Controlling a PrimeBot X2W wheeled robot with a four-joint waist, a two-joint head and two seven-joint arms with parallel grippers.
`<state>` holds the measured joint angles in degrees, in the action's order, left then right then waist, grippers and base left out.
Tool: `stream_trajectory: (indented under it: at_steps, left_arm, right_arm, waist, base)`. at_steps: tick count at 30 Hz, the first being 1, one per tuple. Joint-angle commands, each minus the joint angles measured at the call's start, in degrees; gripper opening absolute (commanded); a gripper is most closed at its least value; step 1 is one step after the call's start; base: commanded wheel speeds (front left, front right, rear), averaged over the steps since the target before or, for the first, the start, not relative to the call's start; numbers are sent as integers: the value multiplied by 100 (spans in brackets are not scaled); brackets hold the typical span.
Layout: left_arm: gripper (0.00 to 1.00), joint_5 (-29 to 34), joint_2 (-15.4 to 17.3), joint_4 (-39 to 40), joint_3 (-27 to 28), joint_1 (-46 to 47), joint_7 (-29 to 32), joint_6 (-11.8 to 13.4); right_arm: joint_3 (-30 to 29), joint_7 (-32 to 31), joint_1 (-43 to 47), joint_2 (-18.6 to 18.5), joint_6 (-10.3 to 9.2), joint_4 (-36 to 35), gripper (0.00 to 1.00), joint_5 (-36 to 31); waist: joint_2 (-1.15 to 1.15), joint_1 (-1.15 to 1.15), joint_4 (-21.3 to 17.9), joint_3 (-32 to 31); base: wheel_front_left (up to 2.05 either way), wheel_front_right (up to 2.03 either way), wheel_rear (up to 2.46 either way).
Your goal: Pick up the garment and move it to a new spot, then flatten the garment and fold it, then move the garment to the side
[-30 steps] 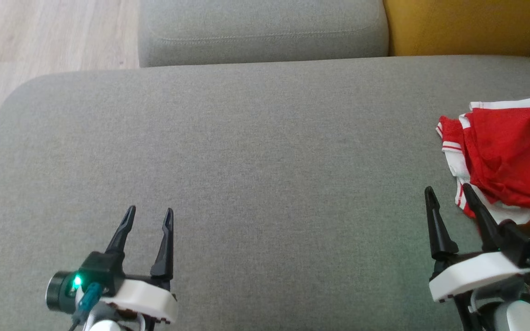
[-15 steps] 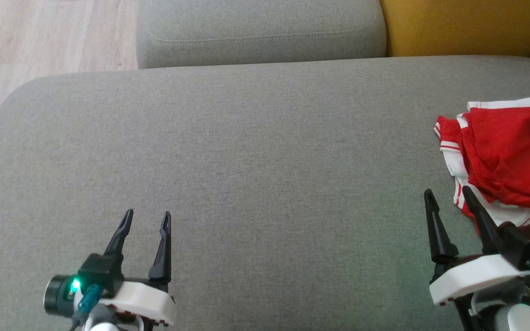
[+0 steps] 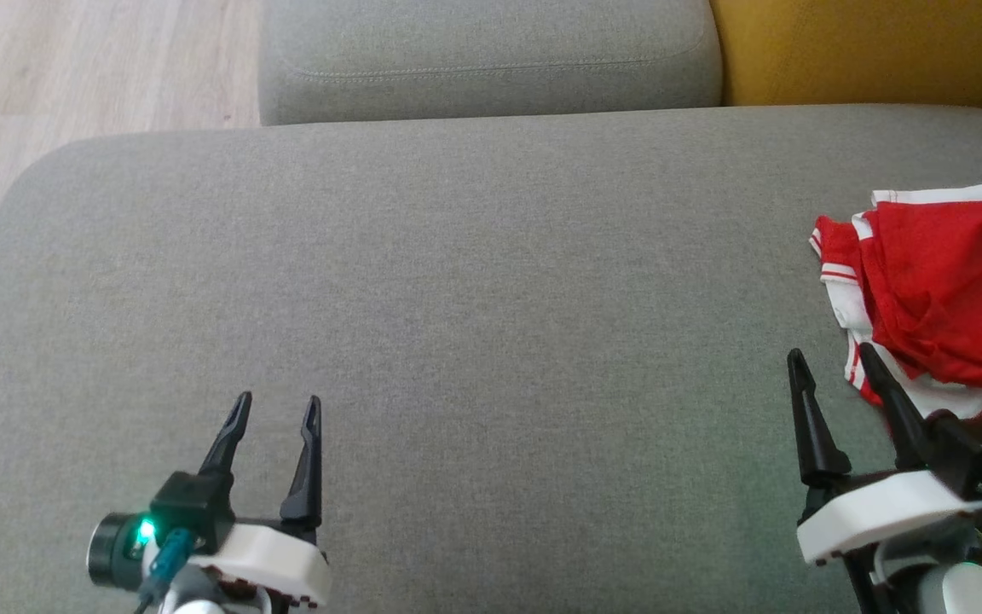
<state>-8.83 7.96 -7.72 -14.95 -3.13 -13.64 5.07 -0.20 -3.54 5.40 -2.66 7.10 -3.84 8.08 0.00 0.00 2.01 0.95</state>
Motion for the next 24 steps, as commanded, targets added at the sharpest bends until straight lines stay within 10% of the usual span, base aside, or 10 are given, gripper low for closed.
stream_trajectory:
  at_steps: [1,5,6,24]
  left_arm:
    - [100,-37,73,152,152,298,-16,40]
    - [100,-84,77,137,109,328,1,-9]
    - [0,-52,-8,-37,-88,15,1,-11]
    - [0,-1077,-62,-293,107,51,196,-153]
  right_arm:
    - [137,-13,-174,-22,39,-244,100,-8]
    - [143,-27,-177,-22,39,-265,100,24]
    - [5,-3,0,0,0,0,0,4]
    - [17,28,-101,-57,3,415,0,1064]
  waist:
    - [0,0,-1,7]
    - [0,0,0,25]
    - [0,0,0,25]
    - [0,0,-24,13]
  base:
    - [0,0,0]
    - [0,0,0]
    - [0,0,0]
    - [0,0,0]
